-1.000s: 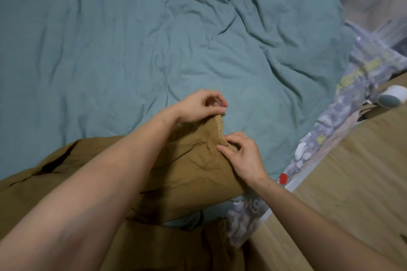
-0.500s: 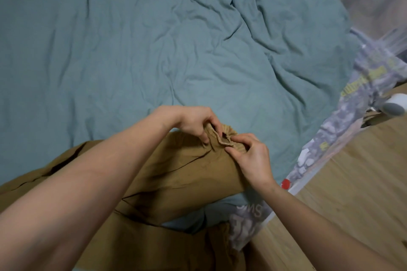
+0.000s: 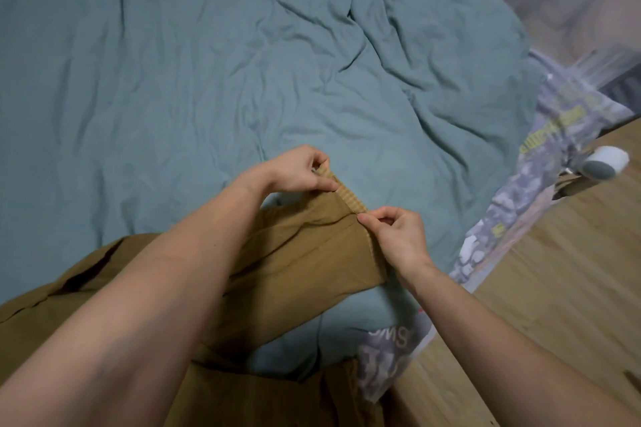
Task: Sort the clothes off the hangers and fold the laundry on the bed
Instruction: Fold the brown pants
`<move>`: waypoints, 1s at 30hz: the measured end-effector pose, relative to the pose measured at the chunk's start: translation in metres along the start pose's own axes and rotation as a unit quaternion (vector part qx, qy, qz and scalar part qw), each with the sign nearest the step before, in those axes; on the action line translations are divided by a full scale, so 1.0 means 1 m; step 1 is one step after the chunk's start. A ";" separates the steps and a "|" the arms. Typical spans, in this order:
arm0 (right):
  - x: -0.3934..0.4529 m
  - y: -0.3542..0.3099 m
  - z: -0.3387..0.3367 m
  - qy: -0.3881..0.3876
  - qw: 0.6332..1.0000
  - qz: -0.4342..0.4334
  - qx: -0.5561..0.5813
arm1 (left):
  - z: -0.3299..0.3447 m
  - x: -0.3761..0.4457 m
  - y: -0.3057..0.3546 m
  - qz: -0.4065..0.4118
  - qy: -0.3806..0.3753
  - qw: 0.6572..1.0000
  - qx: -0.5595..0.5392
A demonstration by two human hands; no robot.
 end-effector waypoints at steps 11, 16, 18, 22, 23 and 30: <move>0.016 0.020 -0.030 0.083 0.967 -0.092 -0.221 | 0.049 0.064 0.042 0.072 0.031 0.992 0.103; 0.042 -0.013 -0.026 0.037 0.963 -0.142 -0.227 | 0.013 0.040 -0.002 0.023 0.165 0.984 0.068; 0.051 -0.026 -0.018 0.036 0.956 -0.156 -0.247 | 0.000 0.021 -0.026 -0.005 0.163 0.984 0.072; 0.041 -0.017 -0.020 0.077 0.947 -0.147 -0.275 | -0.002 -0.002 -0.048 -0.046 0.129 0.975 0.173; 0.033 -0.008 -0.024 0.082 0.951 -0.140 -0.263 | -0.003 -0.004 -0.045 -0.041 0.150 0.971 0.184; -0.008 0.020 -0.034 0.045 0.962 -0.143 -0.226 | -0.012 -0.009 -0.036 -0.070 0.274 0.936 0.208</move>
Point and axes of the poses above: each hand's wrist, its own x-axis towards the middle knuckle, its own z-axis out of the palm, y = z × x, the point moved 8 cm from there along x, towards the middle knuckle, and after that the axes turned 3 degrees about -x, right-handed, at the moved point
